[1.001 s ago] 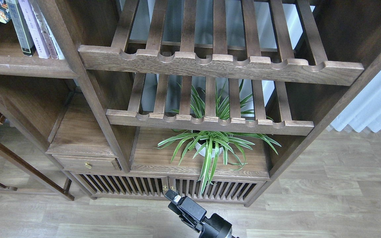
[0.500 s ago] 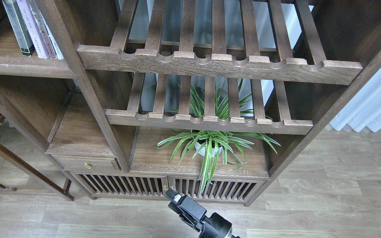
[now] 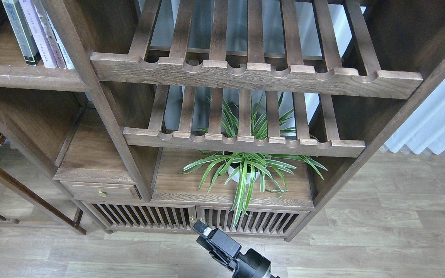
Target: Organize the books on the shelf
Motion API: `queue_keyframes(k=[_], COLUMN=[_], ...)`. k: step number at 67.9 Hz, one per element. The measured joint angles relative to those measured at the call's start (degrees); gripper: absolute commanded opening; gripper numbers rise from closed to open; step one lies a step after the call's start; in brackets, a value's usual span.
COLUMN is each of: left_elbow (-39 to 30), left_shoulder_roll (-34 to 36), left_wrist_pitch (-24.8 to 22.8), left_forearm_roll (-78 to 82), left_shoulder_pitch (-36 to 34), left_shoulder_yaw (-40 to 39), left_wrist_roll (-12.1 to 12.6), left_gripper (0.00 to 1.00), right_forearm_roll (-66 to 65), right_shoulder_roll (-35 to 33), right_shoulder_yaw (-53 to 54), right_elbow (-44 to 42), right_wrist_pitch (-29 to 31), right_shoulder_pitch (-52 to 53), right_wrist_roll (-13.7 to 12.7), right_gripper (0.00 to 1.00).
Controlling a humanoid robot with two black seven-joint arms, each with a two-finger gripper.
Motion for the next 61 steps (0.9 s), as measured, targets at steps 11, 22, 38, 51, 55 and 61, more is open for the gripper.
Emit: queue_keyframes(k=[11,22,38,51,55,61], left_elbow=[-0.08,0.93,4.85,5.53,5.97,7.01], left_shoulder_roll=[-3.69,-6.93,-12.14,-13.99,-14.13,-14.32], left_wrist_pitch=[0.0,0.0,0.01,0.01,0.0,-0.03], left_forearm_roll=[2.98,5.3,6.67,7.69,7.79,8.0], left_shoulder_pitch=[-2.11,-7.19,-13.28,-13.58,-13.58,-13.57], left_shoulder_yaw=[3.4,7.12,11.6,11.79,11.66,11.21], left_wrist_roll=[0.05,0.04,0.01,0.01,0.01,0.01], left_gripper=[0.06,0.06,0.06,0.06,0.06,0.05], right_forearm_roll=[0.01,0.03,0.29,0.38,0.38,0.38], right_shoulder_roll=[0.0,0.0,0.0,0.0,0.0,0.0], right_shoulder_yaw=[0.0,0.01,0.11,0.42,0.48,0.51], right_elbow=[0.06,0.1,0.1,0.1,0.1,0.09], right_wrist_pitch=[0.0,0.0,0.0,0.0,0.0,0.0], right_shoulder_pitch=[-0.04,-0.06,-0.06,-0.06,-0.06,-0.06], right_wrist_roll=[0.0,0.0,0.08,0.09,0.09,0.09], right_gripper=[0.99,0.99,0.99,0.99,0.99,0.99])
